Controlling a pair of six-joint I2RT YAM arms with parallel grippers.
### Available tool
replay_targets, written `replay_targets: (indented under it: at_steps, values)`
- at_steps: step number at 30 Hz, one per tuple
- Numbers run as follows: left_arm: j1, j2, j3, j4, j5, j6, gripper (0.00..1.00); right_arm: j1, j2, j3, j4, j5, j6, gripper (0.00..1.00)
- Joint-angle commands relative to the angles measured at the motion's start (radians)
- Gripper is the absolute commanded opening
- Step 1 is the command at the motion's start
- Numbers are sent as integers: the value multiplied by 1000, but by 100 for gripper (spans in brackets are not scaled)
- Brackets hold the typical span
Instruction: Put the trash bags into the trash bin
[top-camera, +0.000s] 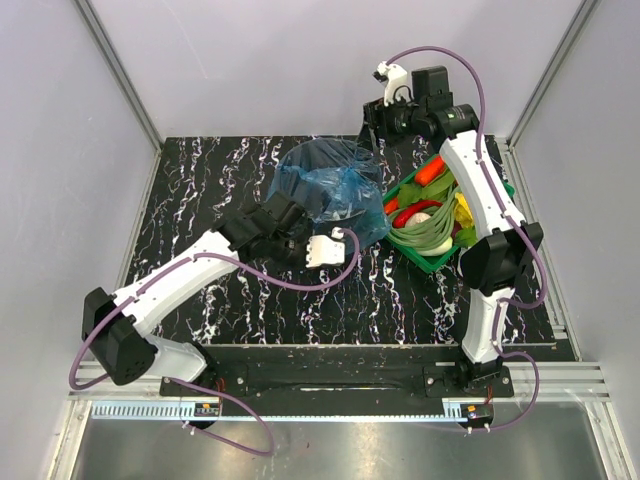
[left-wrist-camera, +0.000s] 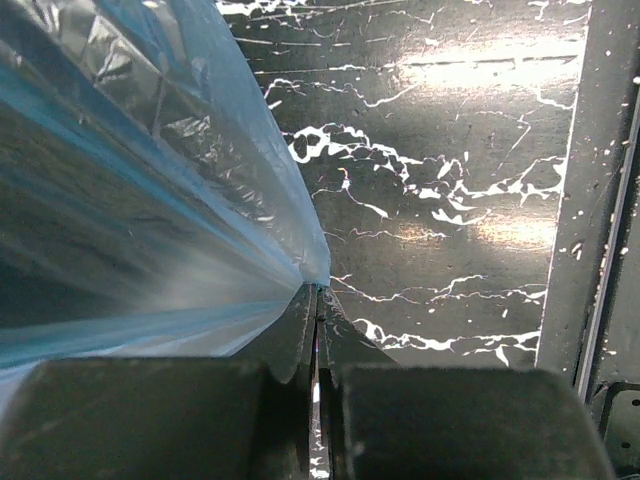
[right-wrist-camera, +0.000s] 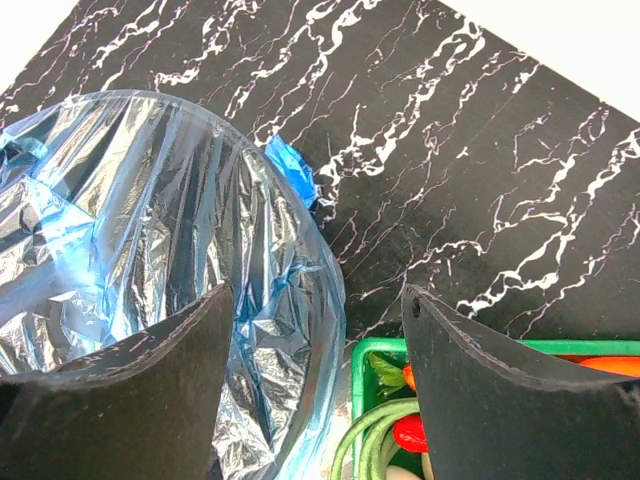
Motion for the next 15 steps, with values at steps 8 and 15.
replay_targets:
  at_steps: [8,15]
  values:
    - [-4,43,-54,140,-17,-21,0,8,-22,-54,13,-102,-37,73]
    - [-4,83,-73,174,6,-17,0,14,-22,-106,27,-91,-46,72]
